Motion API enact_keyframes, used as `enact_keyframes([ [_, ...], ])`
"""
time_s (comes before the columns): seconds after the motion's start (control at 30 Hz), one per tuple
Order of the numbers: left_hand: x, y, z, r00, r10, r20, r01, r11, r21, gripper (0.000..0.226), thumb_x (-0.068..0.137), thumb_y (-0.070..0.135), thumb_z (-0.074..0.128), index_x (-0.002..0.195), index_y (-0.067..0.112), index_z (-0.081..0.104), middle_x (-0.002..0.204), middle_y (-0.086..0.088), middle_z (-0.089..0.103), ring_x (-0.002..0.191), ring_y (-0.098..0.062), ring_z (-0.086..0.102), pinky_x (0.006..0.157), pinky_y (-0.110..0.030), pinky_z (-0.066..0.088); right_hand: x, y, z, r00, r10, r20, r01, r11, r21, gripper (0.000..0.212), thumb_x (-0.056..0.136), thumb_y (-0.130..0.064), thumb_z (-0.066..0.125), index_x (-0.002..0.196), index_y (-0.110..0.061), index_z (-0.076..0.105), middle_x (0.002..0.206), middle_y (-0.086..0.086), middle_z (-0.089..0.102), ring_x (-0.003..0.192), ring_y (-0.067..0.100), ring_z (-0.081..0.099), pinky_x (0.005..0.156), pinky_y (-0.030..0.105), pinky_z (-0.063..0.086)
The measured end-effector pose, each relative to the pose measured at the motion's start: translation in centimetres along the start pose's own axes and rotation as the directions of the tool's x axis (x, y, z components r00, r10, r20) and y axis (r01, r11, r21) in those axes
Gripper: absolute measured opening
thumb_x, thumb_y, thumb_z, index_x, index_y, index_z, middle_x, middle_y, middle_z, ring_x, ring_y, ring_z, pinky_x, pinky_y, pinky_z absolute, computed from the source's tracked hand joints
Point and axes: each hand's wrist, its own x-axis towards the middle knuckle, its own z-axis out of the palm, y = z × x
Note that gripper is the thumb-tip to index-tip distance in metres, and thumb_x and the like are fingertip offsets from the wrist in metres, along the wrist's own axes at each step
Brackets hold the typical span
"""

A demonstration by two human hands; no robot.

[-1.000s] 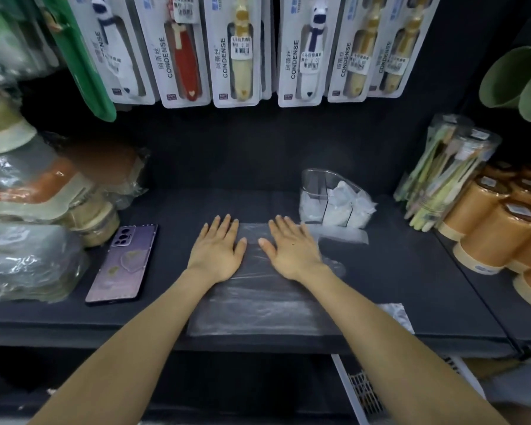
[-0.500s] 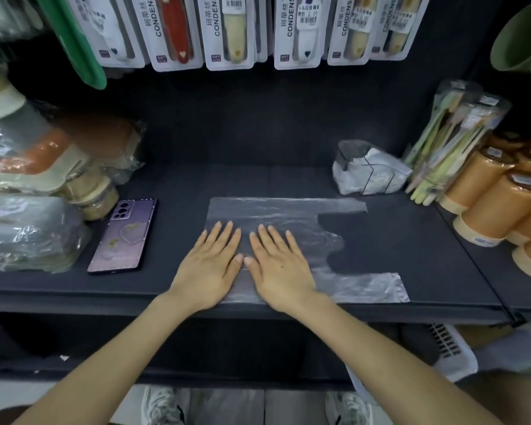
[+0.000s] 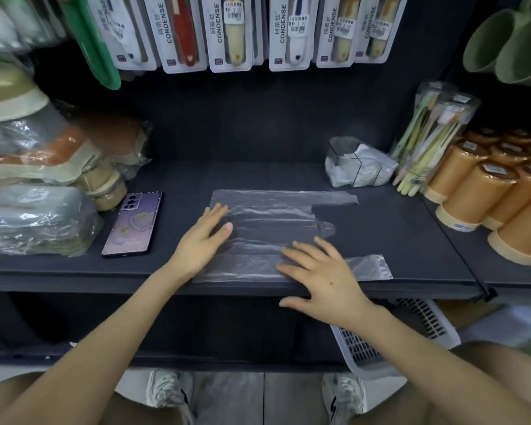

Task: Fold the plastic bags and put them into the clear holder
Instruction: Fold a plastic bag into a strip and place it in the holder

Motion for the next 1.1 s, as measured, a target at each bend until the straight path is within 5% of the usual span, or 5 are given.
enact_keyframes([
  [0.13, -2.7, -0.2, -1.4, 0.994, 0.102, -0.023, -0.104, 0.988, -0.111, 0.022, 0.087, 0.043, 0.057, 0.101, 0.032, 0.07, 0.113, 0.017, 0.068, 0.116, -0.005, 0.056, 0.095, -0.012, 0.036, -1.0, -0.7, 0.7, 0.979, -0.049, -0.197, 0.053, 0.998, 0.018, 0.031, 0.068, -0.036, 0.084, 0.092, -0.019, 0.073, 0.097, -0.004, 0.07, 0.085, 0.019, 0.064, 0.086, 0.032, 0.036],
  [0.27, -5.3, -0.4, -2.2, 0.985, 0.17, 0.031, -0.157, 0.955, -0.25, 0.062, 0.074, 0.078, 0.052, 0.094, 0.025, 0.077, 0.105, 0.008, 0.072, 0.108, -0.008, 0.062, 0.093, -0.013, 0.041, -1.8, -1.6, -0.6, 0.942, 0.027, -0.333, 0.024, 0.989, 0.148, 0.019, 0.087, -0.027, 0.061, 0.077, -0.02, 0.075, 0.076, -0.01, 0.071, 0.069, 0.013, 0.065, 0.075, 0.03, 0.045],
  [0.4, -6.0, -0.6, -2.5, 0.99, 0.119, 0.072, -0.078, 0.904, -0.42, 0.084, 0.07, 0.086, 0.047, 0.1, 0.013, 0.074, 0.105, -0.006, 0.073, 0.106, -0.017, 0.066, 0.094, -0.022, 0.045, -0.3, -1.6, -5.1, 0.941, 0.337, -0.036, -0.285, 0.843, 0.457, 0.019, 0.092, -0.029, 0.059, 0.088, -0.022, 0.077, 0.087, -0.017, 0.073, 0.081, 0.004, 0.067, 0.081, 0.025, 0.051],
  [0.6, -5.8, 1.0, -1.9, 0.999, -0.028, -0.038, 0.004, 0.853, -0.522, 0.046, 0.09, 0.06, 0.05, 0.086, 0.02, 0.074, 0.086, 0.0, 0.075, 0.086, -0.013, 0.07, 0.079, -0.024, 0.051, 6.8, 1.6, -7.7, 0.891, 0.269, 0.365, -0.441, 0.698, 0.564, 0.023, 0.092, -0.022, 0.062, 0.088, -0.002, 0.073, 0.078, -0.012, 0.069, 0.077, 0.007, 0.065, 0.076, 0.021, 0.048],
  [1.1, -1.0, 0.2, -0.3, 0.911, -0.198, -0.363, 0.154, 0.977, -0.146, 0.005, 0.092, 0.015, 0.058, 0.087, 0.014, 0.056, 0.062, -0.008, 0.068, 0.06, -0.025, 0.066, 0.063, -0.048, 0.056, 13.7, 5.8, -2.9, 0.819, 0.223, 0.529, -0.505, 0.718, 0.479, 0.022, 0.087, -0.028, 0.07, 0.082, -0.006, 0.073, 0.073, -0.008, 0.067, 0.074, 0.008, 0.062, 0.08, 0.03, 0.053],
])
